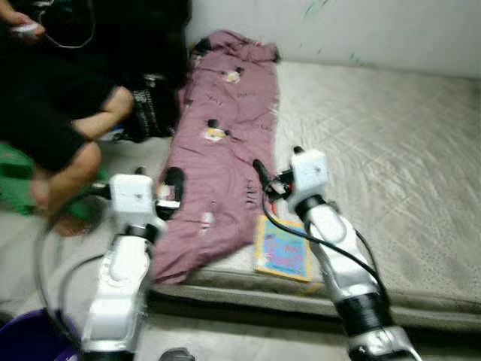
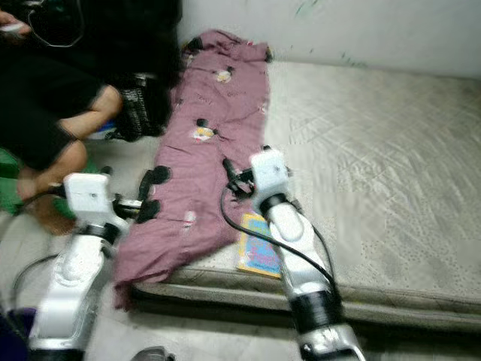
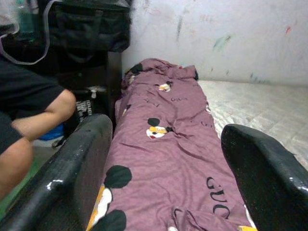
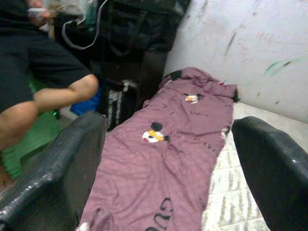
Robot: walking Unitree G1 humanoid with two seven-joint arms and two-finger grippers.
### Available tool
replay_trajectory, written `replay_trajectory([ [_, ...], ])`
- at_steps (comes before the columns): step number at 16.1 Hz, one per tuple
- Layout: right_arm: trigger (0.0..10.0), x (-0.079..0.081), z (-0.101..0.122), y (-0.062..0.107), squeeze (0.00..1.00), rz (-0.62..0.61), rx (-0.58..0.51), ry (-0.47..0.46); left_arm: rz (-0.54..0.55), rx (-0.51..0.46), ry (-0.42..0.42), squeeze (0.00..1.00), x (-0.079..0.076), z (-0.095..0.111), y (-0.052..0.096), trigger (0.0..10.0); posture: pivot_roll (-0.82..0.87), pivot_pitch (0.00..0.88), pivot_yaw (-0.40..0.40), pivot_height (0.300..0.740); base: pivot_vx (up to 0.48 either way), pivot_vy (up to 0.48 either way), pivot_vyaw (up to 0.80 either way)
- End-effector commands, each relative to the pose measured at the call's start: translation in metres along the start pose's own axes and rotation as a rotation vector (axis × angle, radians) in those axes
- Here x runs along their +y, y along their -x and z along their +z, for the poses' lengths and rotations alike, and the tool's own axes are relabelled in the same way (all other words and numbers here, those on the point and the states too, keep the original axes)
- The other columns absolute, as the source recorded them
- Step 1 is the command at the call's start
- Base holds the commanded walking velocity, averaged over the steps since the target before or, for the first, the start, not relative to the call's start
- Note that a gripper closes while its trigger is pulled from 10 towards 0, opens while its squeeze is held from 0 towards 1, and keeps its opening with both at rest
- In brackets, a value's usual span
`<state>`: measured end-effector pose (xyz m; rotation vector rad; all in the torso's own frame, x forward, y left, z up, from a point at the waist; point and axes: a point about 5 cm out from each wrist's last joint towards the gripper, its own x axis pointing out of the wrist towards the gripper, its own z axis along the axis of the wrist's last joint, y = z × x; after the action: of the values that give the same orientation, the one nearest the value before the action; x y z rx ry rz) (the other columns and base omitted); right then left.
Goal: Clean up the room
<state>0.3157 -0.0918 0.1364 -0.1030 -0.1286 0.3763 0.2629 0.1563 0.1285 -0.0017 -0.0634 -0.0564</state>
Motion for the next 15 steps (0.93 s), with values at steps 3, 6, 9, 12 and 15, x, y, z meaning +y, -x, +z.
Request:
replay_trajectory([
  [3,10.0,-0.0125,-0.0058,0.0055,0.0,-0.036,0.02,0.019,-0.032,-0.014,0.021,0.0,-0.0106,0.0031,-0.0017,10.0,0.04,0.0,-0.034,0.74,0.269,0.0,0.0],
  [6,10.0,-0.0155,-0.0076,0.0063,0.0,-0.043,0.024,0.026,-0.014,0.001,0.015,0.0,-0.0102,0.0014,-0.0019,10.0,0.04,0.0,-0.032,0.74,0.086,0.0,0.0],
  [9,10.0,-0.016,-0.0085,0.0065,0.0,-0.048,0.025,0.024,-0.016,0.004,0.014,0.0,-0.0097,0.001,-0.0017,10.0,0.04,0.0,-0.029,0.74,0.0,0.0,0.0],
  [12,10.0,-0.0156,-0.008,0.0062,0.0,-0.034,0.019,0.058,-0.016,0.0,0.011,0.0,-0.0106,0.0017,-0.0025,10.0,0.04,0.0,-0.029,0.74,0.0,0.0,0.16],
  [15,10.0,-0.0154,-0.0085,0.0061,0.0,-0.03,0.02,0.056,-0.012,-0.001,0.012,0.0,-0.0111,0.002,-0.003,10.0,0.04,0.0,-0.032,0.74,0.0,0.0,0.35],
])
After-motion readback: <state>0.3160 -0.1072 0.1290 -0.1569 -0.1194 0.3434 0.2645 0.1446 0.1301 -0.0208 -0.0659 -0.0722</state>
